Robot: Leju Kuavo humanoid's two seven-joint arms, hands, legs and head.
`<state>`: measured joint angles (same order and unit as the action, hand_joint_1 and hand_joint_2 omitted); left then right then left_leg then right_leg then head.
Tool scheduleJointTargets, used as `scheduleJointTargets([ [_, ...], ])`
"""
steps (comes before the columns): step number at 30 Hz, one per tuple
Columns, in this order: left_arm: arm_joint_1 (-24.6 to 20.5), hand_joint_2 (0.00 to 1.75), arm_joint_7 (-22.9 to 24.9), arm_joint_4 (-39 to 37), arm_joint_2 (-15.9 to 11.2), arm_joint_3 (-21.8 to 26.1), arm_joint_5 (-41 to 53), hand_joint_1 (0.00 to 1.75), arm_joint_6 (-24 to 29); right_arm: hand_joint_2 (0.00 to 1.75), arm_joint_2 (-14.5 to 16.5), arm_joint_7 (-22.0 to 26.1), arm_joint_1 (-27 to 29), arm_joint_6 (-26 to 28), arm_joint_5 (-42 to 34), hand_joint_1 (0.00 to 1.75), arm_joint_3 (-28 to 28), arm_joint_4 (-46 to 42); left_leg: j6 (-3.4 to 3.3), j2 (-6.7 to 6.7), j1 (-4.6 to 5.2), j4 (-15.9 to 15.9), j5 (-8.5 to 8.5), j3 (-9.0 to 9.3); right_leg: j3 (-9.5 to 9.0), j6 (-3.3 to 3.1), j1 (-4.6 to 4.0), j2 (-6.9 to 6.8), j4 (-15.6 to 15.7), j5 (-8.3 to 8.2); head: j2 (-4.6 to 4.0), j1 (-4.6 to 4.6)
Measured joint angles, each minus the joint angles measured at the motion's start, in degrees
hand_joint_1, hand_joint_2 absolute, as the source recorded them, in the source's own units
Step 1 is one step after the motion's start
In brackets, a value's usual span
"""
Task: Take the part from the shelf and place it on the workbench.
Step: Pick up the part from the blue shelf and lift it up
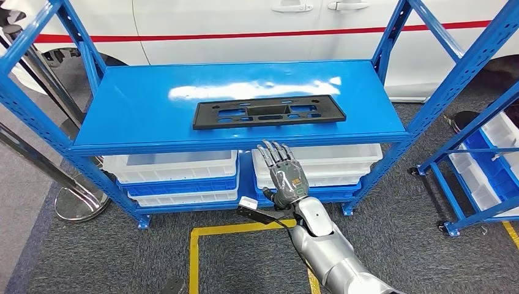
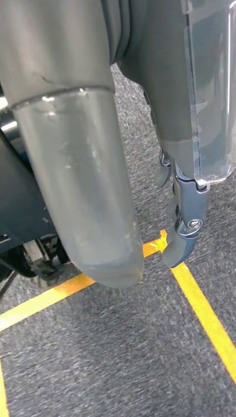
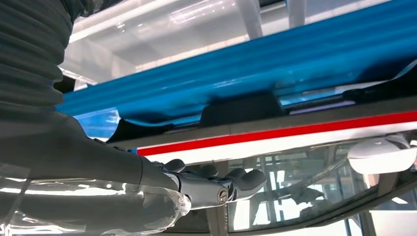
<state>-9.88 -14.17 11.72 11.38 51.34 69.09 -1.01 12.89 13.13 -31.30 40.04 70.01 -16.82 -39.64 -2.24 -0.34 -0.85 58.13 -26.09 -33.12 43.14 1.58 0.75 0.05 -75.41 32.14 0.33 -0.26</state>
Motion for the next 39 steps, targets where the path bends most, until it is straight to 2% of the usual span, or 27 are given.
scheduleJointTargets([
  [1,0.04,0.00,-0.03,0.00,-0.01,-0.02,-0.01,0.00,0.00,1.75,0.03,0.37,0.27,0.00,0.08,0.00,0.35,-0.48,0.07,-0.06,0.00,0.04,-0.20,0.28,-0.71,-0.13,0.00,0.00,2.13,-1.96,0.00,0.00],
  [3,0.07,0.00,-0.06,0.00,0.02,-0.15,-0.01,0.00,-0.01,1.75,0.12,1.12,0.50,0.01,0.25,0.00,1.29,-1.66,0.42,-0.15,0.11,0.16,-0.78,0.87,-4.09,-0.63,-0.16,0.01,9.87,-6.40,0.00,0.00],
  [4,0.05,0.00,-0.05,0.00,0.04,-0.23,0.01,0.00,-0.02,1.75,0.23,1.53,0.53,0.01,0.31,0.00,1.86,-2.25,0.70,-0.18,0.22,0.26,-1.06,1.03,-5.55,-0.92,-0.29,0.02,13.13,-7.57,0.00,0.00],
  [6,-0.01,0.00,0.05,0.00,0.04,-0.33,0.02,0.00,-0.04,1.75,0.53,2.39,0.76,0.02,0.24,0.00,3.14,-3.16,1.31,-0.16,0.41,0.27,-1.43,1.12,-6.61,-1.41,-0.56,0.10,15.65,-7.63,0.00,-0.02],
  [8,-0.02,0.00,0.21,0.00,0.03,-0.37,0.03,0.00,-0.04,1.75,0.91,3.08,1.09,0.02,0.16,0.00,4.56,-3.78,1.98,-0.08,0.30,0.18,-1.80,1.30,-6.85,-1.98,-0.46,0.19,16.08,-7.47,0.00,-0.02],
  [10,-0.02,0.00,0.27,0.00,0.03,-0.44,0.08,0.00,-0.04,1.75,1.26,3.54,1.21,0.02,0.04,0.00,5.73,-4.18,2.60,-0.01,0.18,2.26,-3.25,0.63,-7.39,-2.68,-0.22,0.19,16.49,-7.34,0.00,-0.02],
  [11,-0.03,0.00,0.27,0.00,0.03,-0.49,0.10,0.00,-0.04,1.75,1.45,3.74,1.26,0.02,-0.10,0.00,6.25,-4.28,2.83,0.02,0.12,5.05,-4.69,-0.63,-7.67,-2.98,-0.13,0.12,16.62,-7.23,0.00,-0.03],
  [13,0.05,0.00,0.27,0.00,0.03,-0.62,0.11,0.00,-0.04,1.75,1.76,4.16,1.44,0.02,-0.51,0.00,7.28,-4.32,3.19,0.02,0.08,12.74,-7.66,-4.64,-8.03,-3.37,-0.19,0.05,16.63,-6.91,0.00,-0.04],
  [14,0.14,0.00,0.27,0.00,0.03,-0.68,0.11,0.00,-0.04,1.75,1.88,4.32,1.59,0.02,-0.68,0.00,7.80,-4.31,3.29,0.02,0.07,15.66,-8.23,-6.44,-8.20,-3.44,-0.23,0.05,16.62,-6.74,0.00,-0.03],
  [15,0.23,0.00,0.27,0.00,0.03,-0.73,0.11,0.00,-0.04,1.75,1.96,4.45,1.73,0.02,-0.79,0.00,8.21,-4.32,3.32,0.03,0.07,16.58,-7.64,-7.36,-8.42,-3.45,-0.26,0.10,16.60,-6.56,0.00,-0.04],
  [16,0.30,0.00,0.27,0.00,0.03,-0.75,0.11,0.00,-0.04,1.75,2.05,4.54,1.84,0.02,-0.85,0.00,8.54,-4.32,3.25,0.03,0.07,15.27,-5.96,-7.21,-8.72,-3.40,-0.27,0.18,16.58,-6.34,0.00,-0.04],
  [18,0.33,0.00,0.27,0.00,0.03,-0.79,0.13,0.00,-0.04,1.75,2.23,4.71,1.92,0.02,-0.90,0.00,8.95,-4.46,2.78,0.04,0.13,7.79,-1.05,-4.45,-9.48,-3.17,-0.29,0.31,16.53,-5.79,0.00,-0.03],
  [19,0.29,0.00,0.27,0.00,0.02,-0.81,0.13,0.00,-0.04,1.75,2.33,4.84,1.90,0.02,-1.02,0.00,9.18,-4.54,2.48,0.05,0.27,4.27,0.57,-2.97,-9.72,-2.99,-0.37,0.34,16.46,-5.53,0.00,-0.03],
  [20,0.23,0.00,0.27,0.00,0.01,-0.85,0.13,0.00,-0.04,1.75,2.43,5.03,1.88,0.03,-1.21,0.00,9.45,-4.64,2.15,0.05,0.42,1.85,1.35,-1.95,-9.80,-2.76,-0.45,0.35,16.42,-5.37,0.00,-0.02],
  [22,0.15,0.00,0.27,0.00,-0.02,-0.92,0.17,0.00,-0.04,1.75,2.58,5.56,1.89,0.04,-1.84,0.00,10.02,-4.80,1.69,0.01,0.73,0.53,1.11,-1.41,-9.72,-2.24,-0.53,0.31,16.50,-5.27,0.00,-0.02],
  [25,0.25,0.00,0.33,0.00,0.03,-1.09,0.27,0.00,-0.04,1.75,2.92,6.37,1.91,0.07,-2.97,0.00,10.87,-5.47,0.81,0.04,0.27,-0.41,1.24,-0.78,-9.44,-1.33,-0.57,0.22,15.39,-4.20,0.00,-0.02],
  [26,0.20,0.00,0.35,0.00,0.06,-1.15,0.28,0.00,-0.03,1.75,3.03,6.54,1.87,0.07,-3.25,0.00,11.23,-5.69,0.51,0.08,0.08,-0.70,1.28,-0.50,-8.48,-1.08,-0.56,0.21,13.21,-2.96,0.00,-0.01],
  [28,0.10,0.00,0.40,0.00,0.08,-1.24,0.27,0.00,-0.02,1.75,3.10,6.71,1.98,0.07,-3.63,0.00,11.89,-5.88,0.11,0.12,0.07,-0.74,1.11,-0.31,-4.61,-0.75,-0.36,0.21,5.81,0.30,0.00,0.00],
  [29,0.10,0.00,0.43,0.00,0.09,-1.25,0.27,0.00,-0.02,1.75,3.11,6.73,2.16,0.07,-3.75,0.00,12.18,-5.90,0.04,0.11,0.08,-0.70,1.00,-0.27,-2.52,-0.61,-0.29,0.21,2.32,1.35,0.00,0.01],
  [30,0.15,0.00,0.44,0.00,0.10,-1.26,0.26,0.00,-0.01,1.75,3.11,6.73,2.34,0.07,-3.85,0.00,12.43,-5.91,0.02,0.08,0.08,-0.65,0.86,-0.19,-1.07,-0.52,-0.21,0.20,0.31,1.43,0.00,0.00],
  [31,0.19,0.00,0.45,0.00,0.11,-1.26,0.23,0.00,0.00,1.75,3.11,6.73,2.46,0.07,-3.89,0.00,12.63,-5.91,0.06,0.05,0.08,-0.57,0.68,-0.05,-0.76,-0.50,-0.14,0.20,0.61,0.25,0.00,0.01],
  [32,0.23,0.00,0.46,0.00,0.13,-1.26,0.19,0.00,0.01,1.75,3.11,6.73,2.51,0.07,-3.89,0.00,12.78,-5.92,0.17,0.02,0.08,-0.46,0.44,0.19,-1.59,-0.53,-0.06,0.17,3.02,-1.83,0.00,0.00],
  [33,0.25,0.00,0.46,0.00,0.15,-1.26,0.16,0.00,0.02,1.75,3.12,6.73,2.51,0.07,-3.89,0.00,12.87,-5.92,0.32,-0.02,0.07,-0.31,0.13,0.49,-3.28,-0.62,0.01,0.13,7.00,-4.35,0.00,0.01],
  [34,0.26,0.00,0.46,0.00,0.17,-1.27,0.13,0.00,0.02,1.75,3.13,6.71,2.48,0.07,-3.89,0.00,12.94,-5.92,0.54,-0.03,0.11,-0.18,-0.20,0.67,-5.04,-0.78,0.01,0.09,10.75,-6.08,0.00,0.01],
  [35,0.20,0.00,0.46,0.00,0.18,-1.27,0.13,0.00,0.02,1.75,3.19,6.68,2.44,0.07,-3.89,0.00,13.01,-5.93,0.83,-0.05,0.21,0.04,-0.50,0.72,-6.34,-0.97,-0.05,0.09,13.67,-7.07,0.00,0.00],
  [36,0.14,0.00,0.46,0.00,0.19,-1.28,0.13,0.00,0.02,1.75,3.25,6.63,2.42,0.07,-3.89,0.00,13.07,-5.93,1.15,-0.05,0.30,0.17,-0.67,0.65,-7.00,-1.17,-0.15,0.13,15.30,-7.35,0.00,-0.01],
  [39,0.06,0.00,0.44,0.00,0.19,-1.29,0.13,0.00,0.01,1.75,3.45,6.50,2.49,0.07,-3.88,0.00,13.27,-5.92,2.16,0.00,0.32,0.18,-0.99,0.58,-7.19,-2.00,-0.30,0.35,16.00,-7.02,0.00,-0.03],
])
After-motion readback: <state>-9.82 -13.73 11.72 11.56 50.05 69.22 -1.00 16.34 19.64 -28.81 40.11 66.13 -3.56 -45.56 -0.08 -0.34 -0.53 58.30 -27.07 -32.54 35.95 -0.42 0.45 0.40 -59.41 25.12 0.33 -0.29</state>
